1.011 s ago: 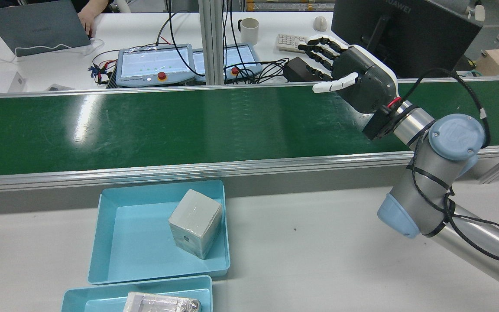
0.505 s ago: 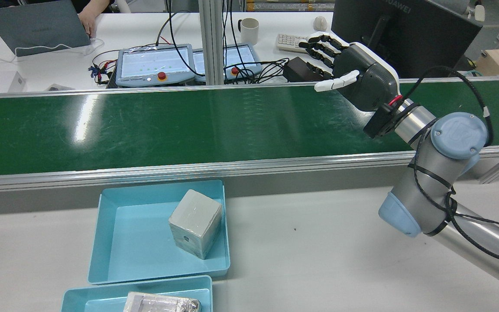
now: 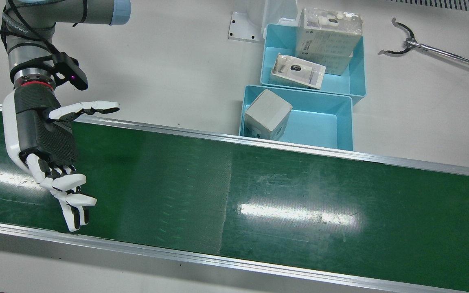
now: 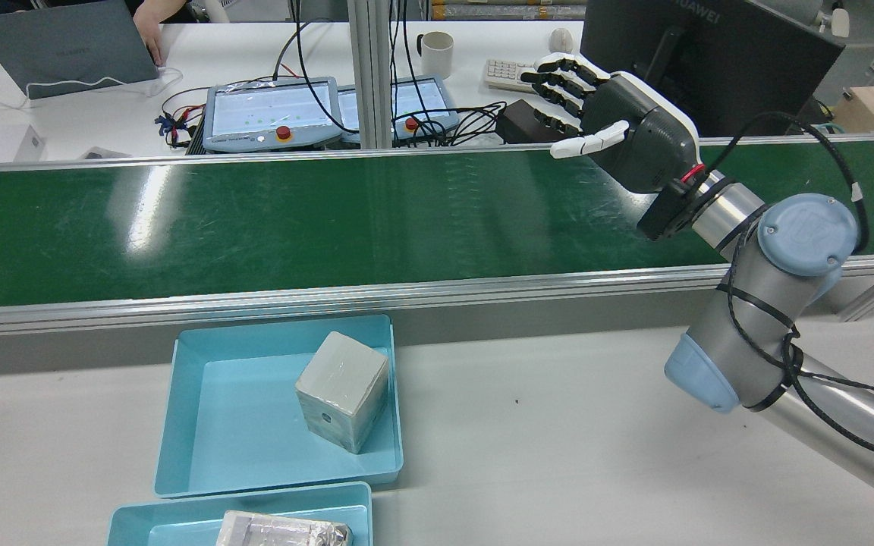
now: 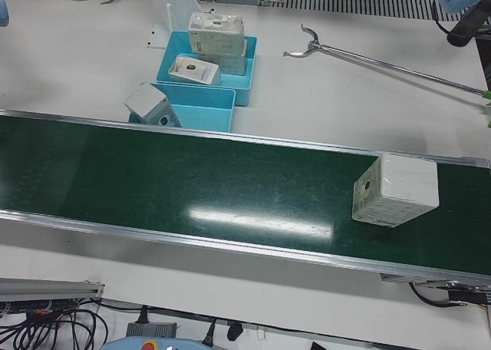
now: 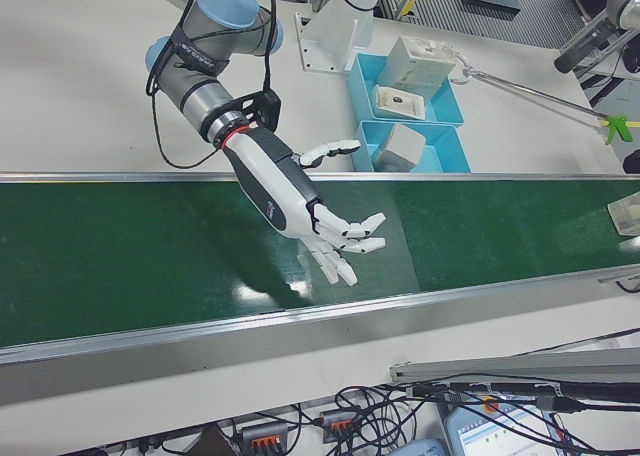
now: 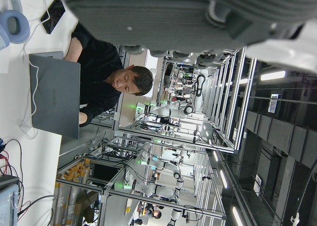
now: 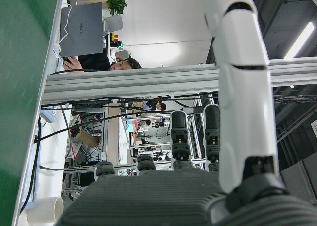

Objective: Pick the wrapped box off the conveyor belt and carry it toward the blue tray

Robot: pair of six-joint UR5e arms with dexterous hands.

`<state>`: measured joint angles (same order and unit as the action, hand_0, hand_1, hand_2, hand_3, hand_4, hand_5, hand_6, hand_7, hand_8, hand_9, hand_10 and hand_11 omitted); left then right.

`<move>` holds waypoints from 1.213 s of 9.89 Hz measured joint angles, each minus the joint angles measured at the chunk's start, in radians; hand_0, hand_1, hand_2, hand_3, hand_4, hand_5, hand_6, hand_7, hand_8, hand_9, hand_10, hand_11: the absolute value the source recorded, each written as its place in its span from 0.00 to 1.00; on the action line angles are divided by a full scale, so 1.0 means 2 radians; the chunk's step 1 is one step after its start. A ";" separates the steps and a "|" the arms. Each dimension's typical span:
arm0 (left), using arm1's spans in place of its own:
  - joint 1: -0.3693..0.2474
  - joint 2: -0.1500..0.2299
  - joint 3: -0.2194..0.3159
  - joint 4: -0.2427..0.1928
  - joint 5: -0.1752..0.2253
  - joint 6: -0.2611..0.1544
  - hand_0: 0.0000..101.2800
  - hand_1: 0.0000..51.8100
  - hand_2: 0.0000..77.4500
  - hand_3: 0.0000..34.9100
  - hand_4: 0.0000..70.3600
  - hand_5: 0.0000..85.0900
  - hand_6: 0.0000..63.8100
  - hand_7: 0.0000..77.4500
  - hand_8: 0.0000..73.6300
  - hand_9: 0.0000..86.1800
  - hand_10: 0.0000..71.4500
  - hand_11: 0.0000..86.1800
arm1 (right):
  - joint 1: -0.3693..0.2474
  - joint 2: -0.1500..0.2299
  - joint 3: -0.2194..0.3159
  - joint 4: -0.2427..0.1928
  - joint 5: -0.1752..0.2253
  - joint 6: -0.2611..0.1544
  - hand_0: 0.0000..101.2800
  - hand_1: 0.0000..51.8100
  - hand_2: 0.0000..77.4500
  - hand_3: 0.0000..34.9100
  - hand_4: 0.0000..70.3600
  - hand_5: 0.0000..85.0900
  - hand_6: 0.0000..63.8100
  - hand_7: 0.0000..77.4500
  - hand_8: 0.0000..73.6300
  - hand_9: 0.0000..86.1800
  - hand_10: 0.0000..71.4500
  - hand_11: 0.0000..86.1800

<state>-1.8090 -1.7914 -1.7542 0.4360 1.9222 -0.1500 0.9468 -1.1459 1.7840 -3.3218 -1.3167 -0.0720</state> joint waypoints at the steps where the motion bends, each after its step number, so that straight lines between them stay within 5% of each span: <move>1: 0.000 0.000 0.000 0.000 0.000 0.000 0.00 0.00 0.01 0.00 0.00 0.01 0.01 0.01 0.00 0.00 0.00 0.00 | 0.001 0.000 0.000 0.000 0.000 0.000 0.51 0.33 0.19 0.55 0.14 0.44 0.03 0.33 0.00 0.07 0.01 0.04; 12: 0.000 0.000 0.000 0.000 0.000 0.000 0.00 0.00 0.01 0.00 0.00 0.01 0.01 0.00 0.00 0.00 0.00 0.00 | 0.002 0.000 0.005 0.003 -0.001 0.001 0.51 0.36 0.23 0.57 0.14 0.44 0.03 0.33 0.00 0.08 0.01 0.04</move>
<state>-1.8090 -1.7914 -1.7542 0.4360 1.9223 -0.1500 0.9506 -1.1459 1.7932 -3.3166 -1.3177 -0.0706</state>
